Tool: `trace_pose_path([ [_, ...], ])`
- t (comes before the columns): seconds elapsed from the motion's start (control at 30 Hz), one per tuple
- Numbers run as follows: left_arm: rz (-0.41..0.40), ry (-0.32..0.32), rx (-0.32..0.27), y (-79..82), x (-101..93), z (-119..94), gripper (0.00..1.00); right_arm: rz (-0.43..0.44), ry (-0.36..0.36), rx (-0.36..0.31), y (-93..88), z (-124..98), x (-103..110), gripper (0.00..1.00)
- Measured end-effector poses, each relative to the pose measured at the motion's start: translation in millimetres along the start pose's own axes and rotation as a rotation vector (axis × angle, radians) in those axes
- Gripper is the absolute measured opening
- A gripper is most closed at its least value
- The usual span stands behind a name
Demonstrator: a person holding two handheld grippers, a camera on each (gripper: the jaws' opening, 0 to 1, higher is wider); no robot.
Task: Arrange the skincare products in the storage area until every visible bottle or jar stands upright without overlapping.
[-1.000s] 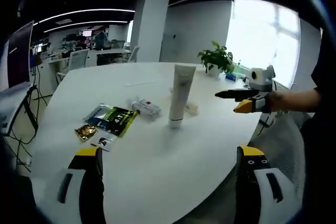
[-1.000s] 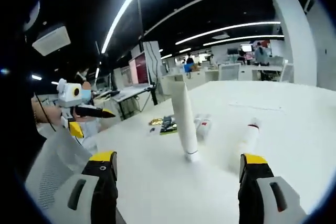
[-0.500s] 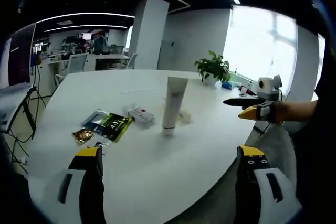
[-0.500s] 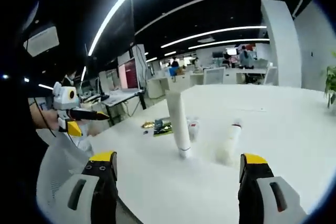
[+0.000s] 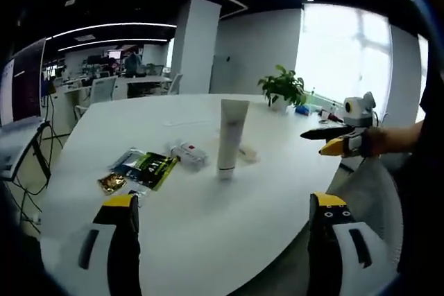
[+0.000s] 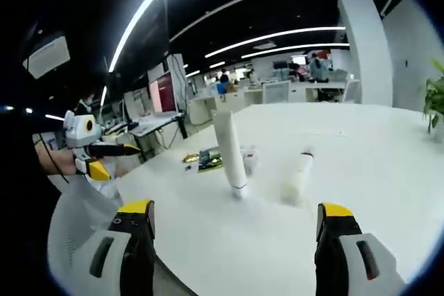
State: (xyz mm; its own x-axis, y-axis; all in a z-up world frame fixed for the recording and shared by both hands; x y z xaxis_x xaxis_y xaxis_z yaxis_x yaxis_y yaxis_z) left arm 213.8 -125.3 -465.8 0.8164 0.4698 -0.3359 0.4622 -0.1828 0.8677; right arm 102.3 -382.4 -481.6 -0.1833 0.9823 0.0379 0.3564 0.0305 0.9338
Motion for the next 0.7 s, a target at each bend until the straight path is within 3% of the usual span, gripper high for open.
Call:
trace_pose_path([
  [0.27, -0.057, 0.035, -0.018, -1.7, 6.7, -1.3, 0.93, 0.002, -0.030, 0.060, -10.3, 0.6, -4.0, 0.99],
  [0.37, -0.070, 0.039, -0.058, 4.2, 7.0, -4.0, 0.93, 0.018, -0.037, 0.072, -12.9, 0.0, -3.7, 0.99],
  [0.57, -0.043, 0.012, -0.024, 0.7, -4.8, -0.8, 0.92, 0.039, -0.030, 0.115, -18.0, 2.9, -1.8, 0.99],
  [0.7, -0.023, 0.007, -0.003, -1.5, -3.6, -0.1, 0.92, 0.078, -0.042, 0.197, -27.5, 1.7, -3.6, 0.93],
])
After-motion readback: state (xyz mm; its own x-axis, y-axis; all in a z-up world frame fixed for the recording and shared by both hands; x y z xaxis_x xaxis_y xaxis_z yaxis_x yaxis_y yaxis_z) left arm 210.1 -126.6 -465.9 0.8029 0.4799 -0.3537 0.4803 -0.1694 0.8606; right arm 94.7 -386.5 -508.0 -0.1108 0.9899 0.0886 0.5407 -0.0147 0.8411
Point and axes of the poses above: the point that each gripper's makers call its tool centre point, and the gripper's own axes: z roughly forward along the fingers, x roughly to its left, y roughly out of its top, the point moved 3 cm from there along -z, roughly backward along the fingers, and after that the axes turned 11 degrees about -z, right-handed, at the moved point
